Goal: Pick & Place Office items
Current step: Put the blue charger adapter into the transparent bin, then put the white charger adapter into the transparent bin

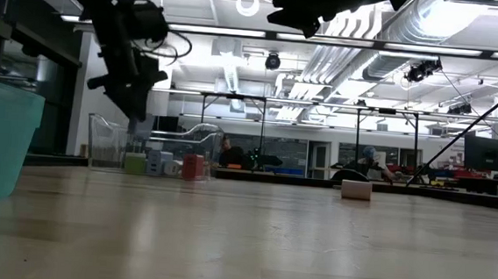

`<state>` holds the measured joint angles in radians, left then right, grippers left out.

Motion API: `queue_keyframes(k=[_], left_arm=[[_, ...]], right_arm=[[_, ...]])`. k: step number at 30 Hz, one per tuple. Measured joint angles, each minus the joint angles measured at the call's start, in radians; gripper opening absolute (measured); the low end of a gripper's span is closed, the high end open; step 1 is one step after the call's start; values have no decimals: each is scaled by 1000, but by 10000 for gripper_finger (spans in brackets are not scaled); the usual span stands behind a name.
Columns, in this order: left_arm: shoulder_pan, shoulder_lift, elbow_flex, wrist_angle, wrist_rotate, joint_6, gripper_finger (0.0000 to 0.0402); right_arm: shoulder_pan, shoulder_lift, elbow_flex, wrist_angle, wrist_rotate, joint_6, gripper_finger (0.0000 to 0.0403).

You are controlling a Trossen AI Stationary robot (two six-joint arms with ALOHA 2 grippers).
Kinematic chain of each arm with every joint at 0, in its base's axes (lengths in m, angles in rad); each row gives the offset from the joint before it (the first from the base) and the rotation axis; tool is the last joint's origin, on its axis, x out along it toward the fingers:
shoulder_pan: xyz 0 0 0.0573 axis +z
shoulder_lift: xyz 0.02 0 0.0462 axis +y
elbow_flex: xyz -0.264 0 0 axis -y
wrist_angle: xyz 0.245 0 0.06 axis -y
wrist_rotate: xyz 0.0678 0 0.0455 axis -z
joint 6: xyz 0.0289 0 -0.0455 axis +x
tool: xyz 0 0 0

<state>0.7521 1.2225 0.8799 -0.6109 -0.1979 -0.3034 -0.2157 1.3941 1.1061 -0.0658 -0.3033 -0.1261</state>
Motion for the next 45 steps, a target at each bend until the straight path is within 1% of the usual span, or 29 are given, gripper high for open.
queue_keyframes(k=[4,7,16,23,26,36,45], left_arm=[[-12,35,-25,-2,-72,-37,120],[-14,53,-33,-5,-88,-56,120],[-14,99,-33,2,-94,-46,125],[-18,116,-33,10,-95,-45,166],[-25,116,-33,18,-95,-41,176],[-54,116,-33,75,-95,-22,179],[-110,115,-23,148,-94,41,180]], right_arm=[[0,0,0,-6,-20,2,213],[0,0,0,-11,-19,2,213],[0,0,0,-29,-19,2,213],[0,0,0,-49,-21,2,213],[0,0,0,-52,-21,2,213],[0,0,0,-52,-22,2,213],[0,1,0,-65,-14,2,213]])
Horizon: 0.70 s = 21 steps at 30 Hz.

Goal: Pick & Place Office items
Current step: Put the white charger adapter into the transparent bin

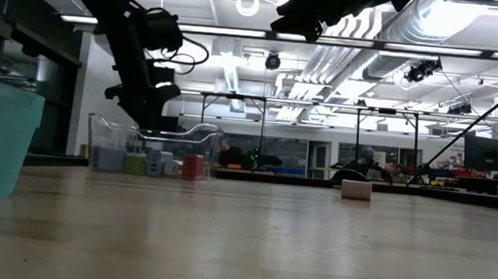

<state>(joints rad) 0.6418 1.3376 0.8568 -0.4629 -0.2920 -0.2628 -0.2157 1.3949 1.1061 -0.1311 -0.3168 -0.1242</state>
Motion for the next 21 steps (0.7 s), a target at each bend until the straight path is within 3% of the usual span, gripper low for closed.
queue_keyframes(k=[7,15,21], left_arm=[[-15,-17,58,3,6,27,180],[-76,-86,77,6,84,39,180],[-173,-119,78,40,104,41,180]], right_arm=[[0,0,0,-11,10,0,213],[0,0,0,-183,264,-9,213],[0,0,0,-319,289,45,213]])
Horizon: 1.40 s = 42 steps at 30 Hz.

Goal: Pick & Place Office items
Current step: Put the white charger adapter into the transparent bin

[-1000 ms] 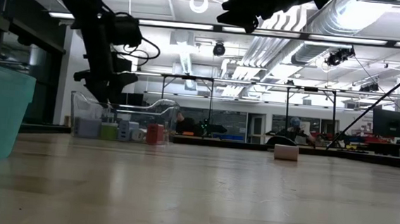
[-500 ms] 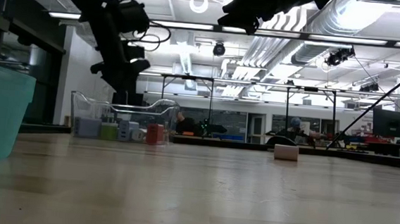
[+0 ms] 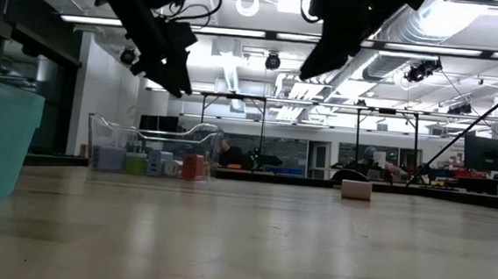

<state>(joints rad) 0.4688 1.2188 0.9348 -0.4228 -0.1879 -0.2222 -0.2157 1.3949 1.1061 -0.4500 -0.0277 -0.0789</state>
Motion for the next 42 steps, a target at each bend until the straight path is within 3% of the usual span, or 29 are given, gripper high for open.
queue_keyframes(k=[9,16,21,42], left_arm=[[-155,0,0,52,1,-11,179],[-245,0,0,112,1,-19,179],[-293,3,0,146,1,-20,179],[-324,4,-1,147,0,-14,179]], right_arm=[[0,0,0,-167,8,61,213],[0,0,-28,-216,120,138,213],[0,0,-81,-229,131,168,213],[16,0,-199,-222,132,266,213]])
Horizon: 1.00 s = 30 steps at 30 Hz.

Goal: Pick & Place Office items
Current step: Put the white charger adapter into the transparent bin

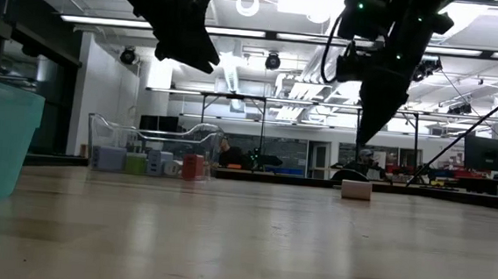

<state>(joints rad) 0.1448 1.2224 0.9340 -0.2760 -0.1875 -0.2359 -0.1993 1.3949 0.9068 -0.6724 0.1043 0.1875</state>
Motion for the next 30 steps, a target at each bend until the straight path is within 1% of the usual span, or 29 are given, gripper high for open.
queue_keyframes(k=[3,10,13,16,30], left_arm=[[0,0,0,0,0,0,179],[0,0,0,-2,0,1,179],[0,0,0,-2,0,2,179],[0,0,0,-5,0,2,179],[0,0,-1,-9,0,2,179]], right_arm=[[0,0,-16,3,1,4,218],[0,4,-24,19,2,4,252],[0,7,-24,19,14,4,260],[0,29,-24,20,38,26,261],[-13,188,-24,65,58,27,262]])
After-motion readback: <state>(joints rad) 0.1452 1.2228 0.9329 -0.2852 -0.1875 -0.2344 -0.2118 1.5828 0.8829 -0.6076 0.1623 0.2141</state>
